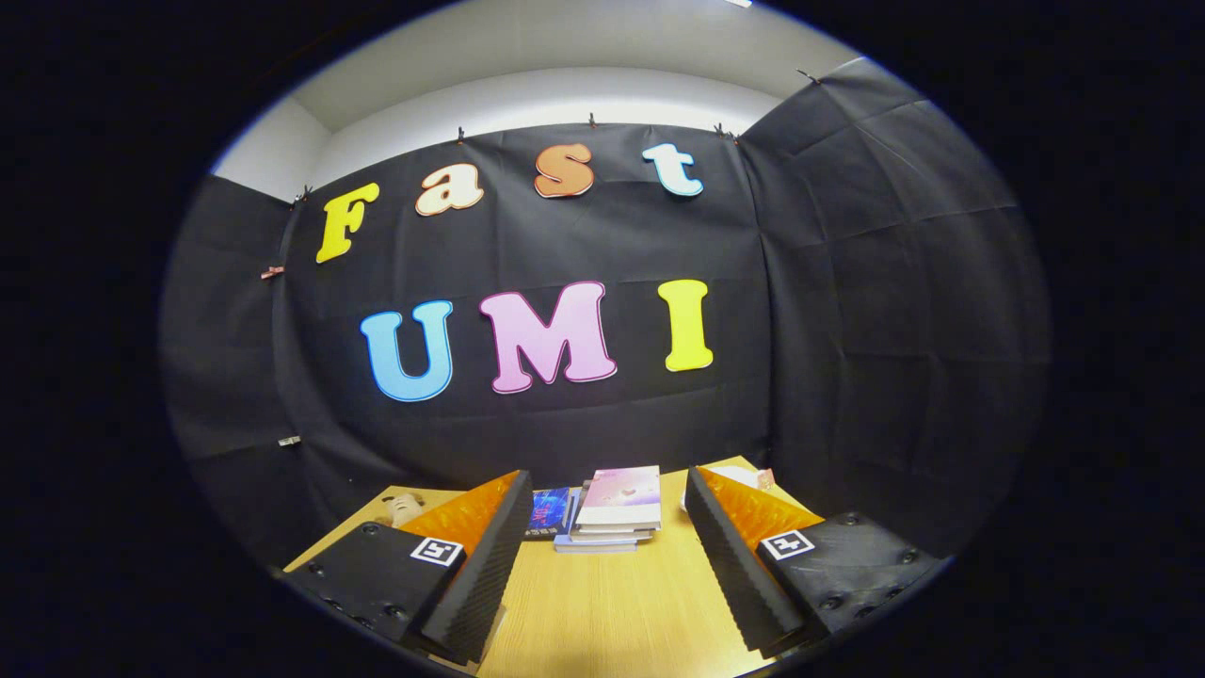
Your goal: Open the storage box then place both shoes into the box .Put the left shoe in first, then the right shoe, with the right side of both shoes facing outward in a uniform manner.
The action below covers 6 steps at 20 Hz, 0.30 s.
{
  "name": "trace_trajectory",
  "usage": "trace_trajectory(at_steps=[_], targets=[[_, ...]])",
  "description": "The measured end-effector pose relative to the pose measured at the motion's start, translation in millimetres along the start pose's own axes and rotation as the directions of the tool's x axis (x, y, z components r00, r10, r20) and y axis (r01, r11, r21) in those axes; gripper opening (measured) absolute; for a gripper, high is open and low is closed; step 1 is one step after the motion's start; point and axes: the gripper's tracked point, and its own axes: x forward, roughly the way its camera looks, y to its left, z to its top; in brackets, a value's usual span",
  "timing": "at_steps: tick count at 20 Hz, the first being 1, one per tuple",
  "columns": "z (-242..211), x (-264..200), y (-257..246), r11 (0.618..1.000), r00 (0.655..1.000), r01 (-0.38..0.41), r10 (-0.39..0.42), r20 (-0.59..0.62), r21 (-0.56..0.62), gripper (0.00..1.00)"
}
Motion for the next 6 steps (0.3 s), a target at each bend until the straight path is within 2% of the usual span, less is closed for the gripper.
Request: trace_trajectory(at_steps=[6], targets=[[-4, 16, 22, 0.999, 1.000, 0.009, -0.008, 0.025, -0.033, 0.99]])
